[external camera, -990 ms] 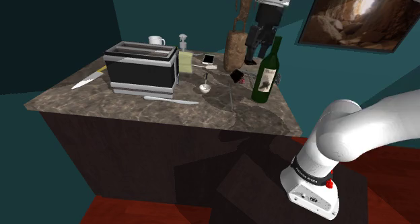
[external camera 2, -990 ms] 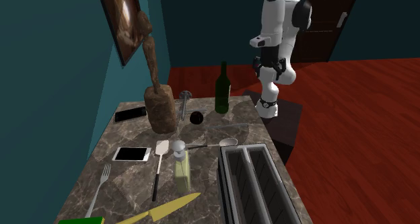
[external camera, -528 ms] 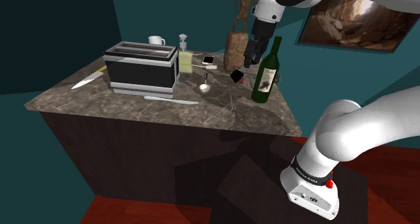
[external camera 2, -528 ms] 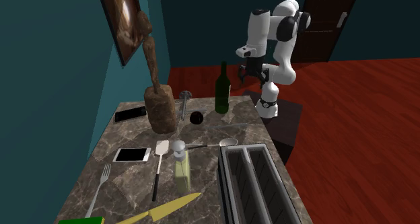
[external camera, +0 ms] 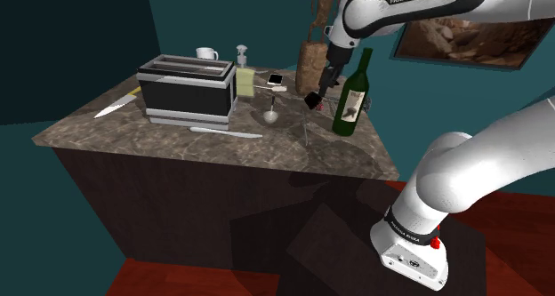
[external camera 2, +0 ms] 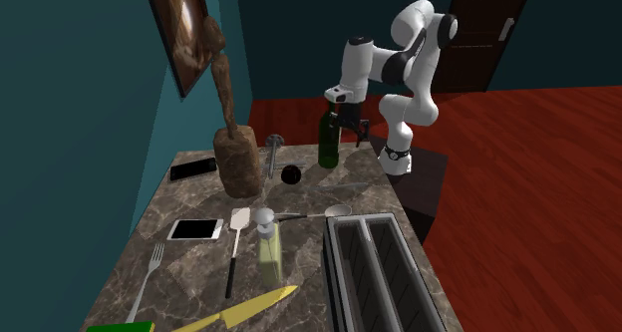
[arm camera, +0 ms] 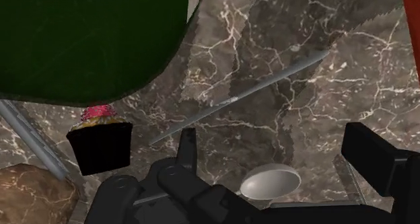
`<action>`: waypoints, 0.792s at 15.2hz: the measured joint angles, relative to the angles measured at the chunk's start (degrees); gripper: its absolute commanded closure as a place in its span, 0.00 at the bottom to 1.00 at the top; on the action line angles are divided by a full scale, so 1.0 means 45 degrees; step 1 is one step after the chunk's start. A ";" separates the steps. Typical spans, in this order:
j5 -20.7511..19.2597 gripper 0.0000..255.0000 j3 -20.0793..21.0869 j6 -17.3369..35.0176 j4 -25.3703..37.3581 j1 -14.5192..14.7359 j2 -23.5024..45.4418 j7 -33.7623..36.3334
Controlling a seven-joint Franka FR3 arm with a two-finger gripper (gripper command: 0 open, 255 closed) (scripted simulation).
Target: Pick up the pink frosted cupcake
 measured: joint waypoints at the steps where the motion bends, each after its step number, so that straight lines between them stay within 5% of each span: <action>1: -0.0121 0.00 -0.0159 0.0333 0.0019 -0.0024 0.0226 -0.0289; 12: 0.0002 0.00 -0.2059 0.4515 0.1706 0.0153 0.4472 -0.3883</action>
